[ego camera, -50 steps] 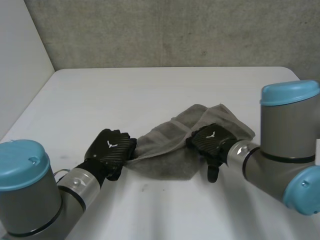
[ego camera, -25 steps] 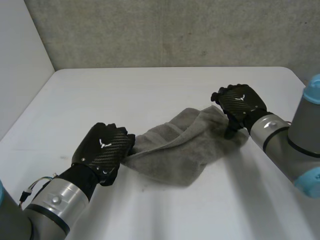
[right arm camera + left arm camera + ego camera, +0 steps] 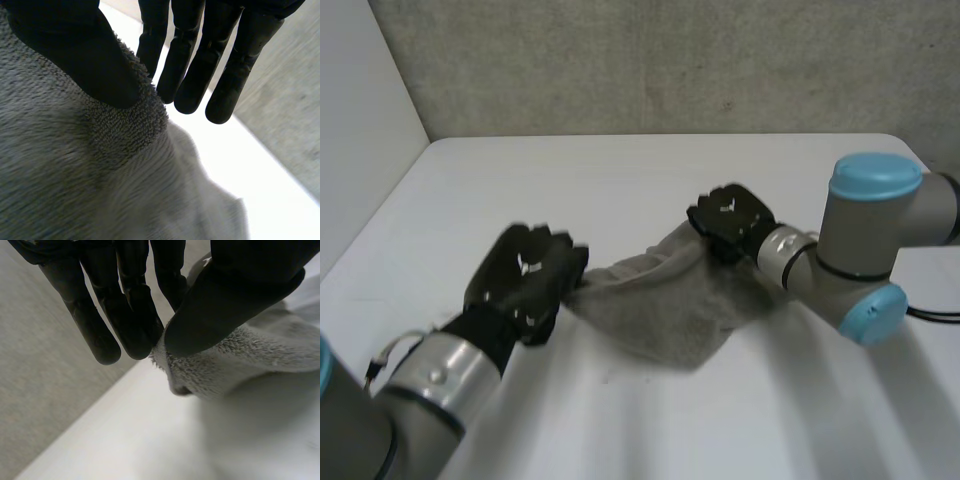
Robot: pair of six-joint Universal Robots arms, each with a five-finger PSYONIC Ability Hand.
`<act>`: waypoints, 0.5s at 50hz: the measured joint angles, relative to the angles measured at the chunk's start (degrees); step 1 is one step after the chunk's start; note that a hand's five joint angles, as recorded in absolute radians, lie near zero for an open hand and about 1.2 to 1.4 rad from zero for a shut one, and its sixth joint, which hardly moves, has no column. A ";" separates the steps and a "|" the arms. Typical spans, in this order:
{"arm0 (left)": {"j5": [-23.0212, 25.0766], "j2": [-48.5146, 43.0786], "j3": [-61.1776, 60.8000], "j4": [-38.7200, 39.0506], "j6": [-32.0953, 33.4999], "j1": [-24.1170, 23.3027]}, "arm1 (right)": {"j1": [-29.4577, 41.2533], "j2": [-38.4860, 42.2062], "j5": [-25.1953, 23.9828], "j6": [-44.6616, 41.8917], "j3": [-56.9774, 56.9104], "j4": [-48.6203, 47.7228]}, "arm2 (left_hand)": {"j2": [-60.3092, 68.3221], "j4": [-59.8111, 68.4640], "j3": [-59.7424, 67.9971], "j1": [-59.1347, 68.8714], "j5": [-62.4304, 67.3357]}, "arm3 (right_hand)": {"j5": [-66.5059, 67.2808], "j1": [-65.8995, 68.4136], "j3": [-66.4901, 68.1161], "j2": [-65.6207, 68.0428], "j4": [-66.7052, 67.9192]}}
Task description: Fold the towel.
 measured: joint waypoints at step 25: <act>-16.17 -9.67 49.37 11.51 -2.81 3.09 | -0.34 -28.42 10.43 3.86 1.28 -31.31 | 0.00 0.00 0.04 0.00 0.08 | 0.49 0.00 0.21 0.00 0.12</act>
